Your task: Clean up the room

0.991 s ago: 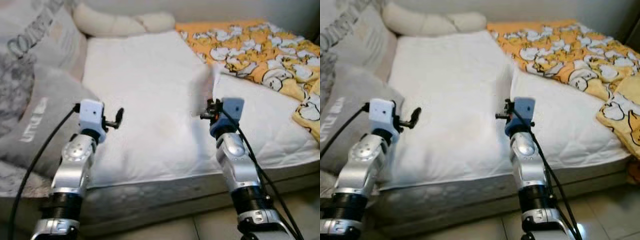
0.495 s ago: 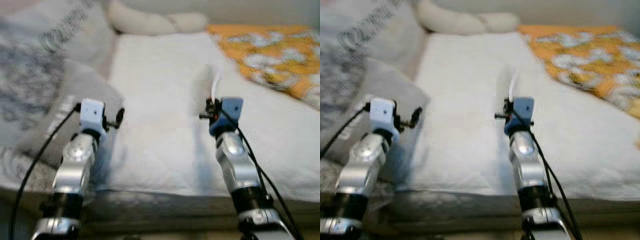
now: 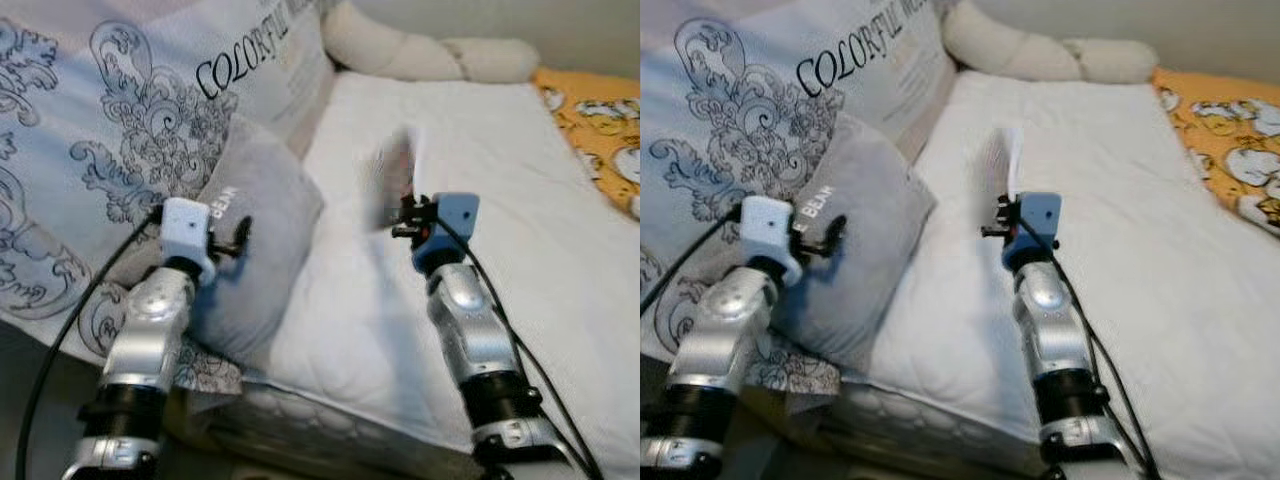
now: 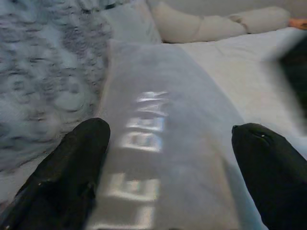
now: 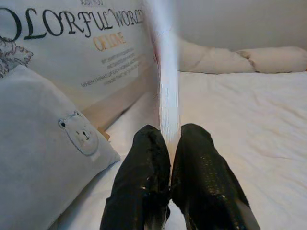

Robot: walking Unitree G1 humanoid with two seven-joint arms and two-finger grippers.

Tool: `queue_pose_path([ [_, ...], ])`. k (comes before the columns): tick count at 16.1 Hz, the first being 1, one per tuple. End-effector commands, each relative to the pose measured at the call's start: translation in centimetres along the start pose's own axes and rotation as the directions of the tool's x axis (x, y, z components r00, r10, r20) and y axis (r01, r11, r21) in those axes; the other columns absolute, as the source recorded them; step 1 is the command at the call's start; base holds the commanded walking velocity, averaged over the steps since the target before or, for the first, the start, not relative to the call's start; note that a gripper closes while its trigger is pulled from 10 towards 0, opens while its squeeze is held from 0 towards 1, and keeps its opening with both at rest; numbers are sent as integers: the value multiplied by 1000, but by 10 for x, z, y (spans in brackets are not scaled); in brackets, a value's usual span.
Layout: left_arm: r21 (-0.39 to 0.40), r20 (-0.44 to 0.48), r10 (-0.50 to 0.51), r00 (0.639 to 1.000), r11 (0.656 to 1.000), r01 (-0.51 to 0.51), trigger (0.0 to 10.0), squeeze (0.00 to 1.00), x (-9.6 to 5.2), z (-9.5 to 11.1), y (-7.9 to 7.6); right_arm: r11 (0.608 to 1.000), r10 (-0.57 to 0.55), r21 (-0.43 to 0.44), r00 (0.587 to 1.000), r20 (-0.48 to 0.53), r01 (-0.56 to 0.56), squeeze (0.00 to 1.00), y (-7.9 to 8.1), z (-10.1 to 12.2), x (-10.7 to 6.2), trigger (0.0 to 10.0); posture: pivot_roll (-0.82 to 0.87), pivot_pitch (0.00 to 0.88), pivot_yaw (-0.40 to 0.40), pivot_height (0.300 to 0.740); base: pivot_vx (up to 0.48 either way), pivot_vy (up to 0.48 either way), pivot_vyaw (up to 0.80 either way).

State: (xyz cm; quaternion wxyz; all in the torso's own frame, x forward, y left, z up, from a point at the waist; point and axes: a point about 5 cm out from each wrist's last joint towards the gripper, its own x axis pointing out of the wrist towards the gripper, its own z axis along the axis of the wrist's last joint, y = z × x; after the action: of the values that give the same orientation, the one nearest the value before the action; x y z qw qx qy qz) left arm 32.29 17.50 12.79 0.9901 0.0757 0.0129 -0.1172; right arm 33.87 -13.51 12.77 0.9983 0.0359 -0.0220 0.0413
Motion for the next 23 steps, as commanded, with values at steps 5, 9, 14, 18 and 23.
queue_pose_path([
  [5,65,-35,-172,984,983,174,10000,631,-9,-2,-17,997,54,54,998,19,-55,0,6,13,5,10000,42,0,-9,740,0,0,0],
  [9,124,-91,-257,962,956,267,10000,627,-15,0,-16,978,111,190,985,-133,-85,0,12,10,21,10000,57,0,-19,740,0,0,0],
  [14,130,-188,-368,910,910,395,10000,631,-31,-2,-18,852,161,516,895,-416,86,0,-5,-10,31,10000,75,0,-27,740,0,0,0],
  [18,129,-204,-381,902,903,411,10000,627,-37,2,-17,662,166,691,843,-512,290,0,-24,-42,15,10000,94,0,-38,740,0,0,0],
  [23,122,-232,-408,883,888,443,10000,631,-41,4,-16,607,232,706,768,-597,365,0,-40,-73,-9,10000,93,0,-26,740,0,0,0],
])
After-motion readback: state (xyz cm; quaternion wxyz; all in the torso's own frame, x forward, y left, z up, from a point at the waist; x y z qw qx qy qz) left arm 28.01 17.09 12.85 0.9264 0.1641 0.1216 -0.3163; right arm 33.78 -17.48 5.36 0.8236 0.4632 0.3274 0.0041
